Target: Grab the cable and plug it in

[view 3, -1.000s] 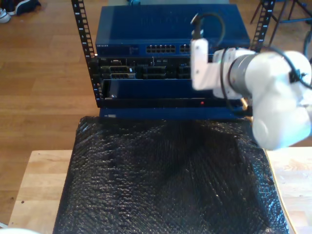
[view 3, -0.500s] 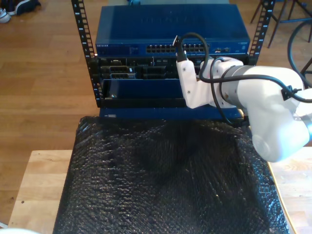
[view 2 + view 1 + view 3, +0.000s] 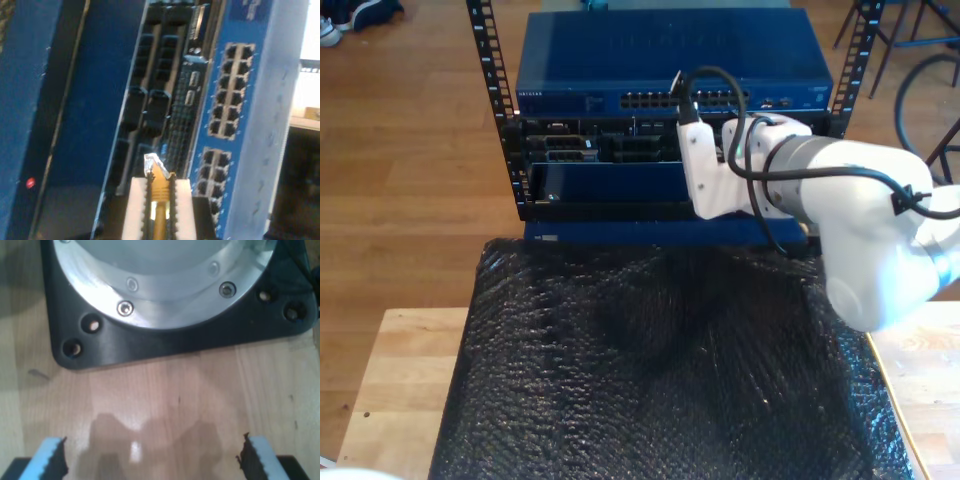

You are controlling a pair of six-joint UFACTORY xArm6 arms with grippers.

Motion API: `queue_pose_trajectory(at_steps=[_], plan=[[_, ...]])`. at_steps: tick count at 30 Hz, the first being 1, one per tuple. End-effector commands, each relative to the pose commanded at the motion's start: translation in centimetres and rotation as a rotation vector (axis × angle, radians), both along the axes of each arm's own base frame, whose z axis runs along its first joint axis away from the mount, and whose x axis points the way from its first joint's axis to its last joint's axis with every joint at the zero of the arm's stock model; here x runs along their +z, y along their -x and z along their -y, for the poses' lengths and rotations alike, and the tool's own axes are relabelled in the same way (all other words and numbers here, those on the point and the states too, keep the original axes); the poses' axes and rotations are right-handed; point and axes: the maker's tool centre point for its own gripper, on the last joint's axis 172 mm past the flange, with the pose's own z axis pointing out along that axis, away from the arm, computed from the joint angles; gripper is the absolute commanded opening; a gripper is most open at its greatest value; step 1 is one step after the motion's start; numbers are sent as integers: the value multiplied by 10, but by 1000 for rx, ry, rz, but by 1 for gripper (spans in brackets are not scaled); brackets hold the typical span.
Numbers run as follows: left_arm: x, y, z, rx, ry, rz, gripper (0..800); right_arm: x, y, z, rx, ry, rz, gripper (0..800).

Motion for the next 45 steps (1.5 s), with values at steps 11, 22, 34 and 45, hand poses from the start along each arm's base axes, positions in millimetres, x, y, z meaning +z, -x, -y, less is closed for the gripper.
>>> queue_pose_trajectory(at_steps=[11, 22, 34, 45], plan=[[0, 0, 0, 0, 0, 0, 800, 18, -13, -13, 35, -94, 121, 0], [0, 0, 0, 0, 0, 0, 800, 17, -37, 31, -80, -178, 164, 0], [0, 0, 0, 0, 0, 0, 800, 10, -53, 45, -122, -247, 243, 0], [0, 0, 0, 0, 0, 0, 800, 2, -59, 54, -157, -259, 254, 0]])
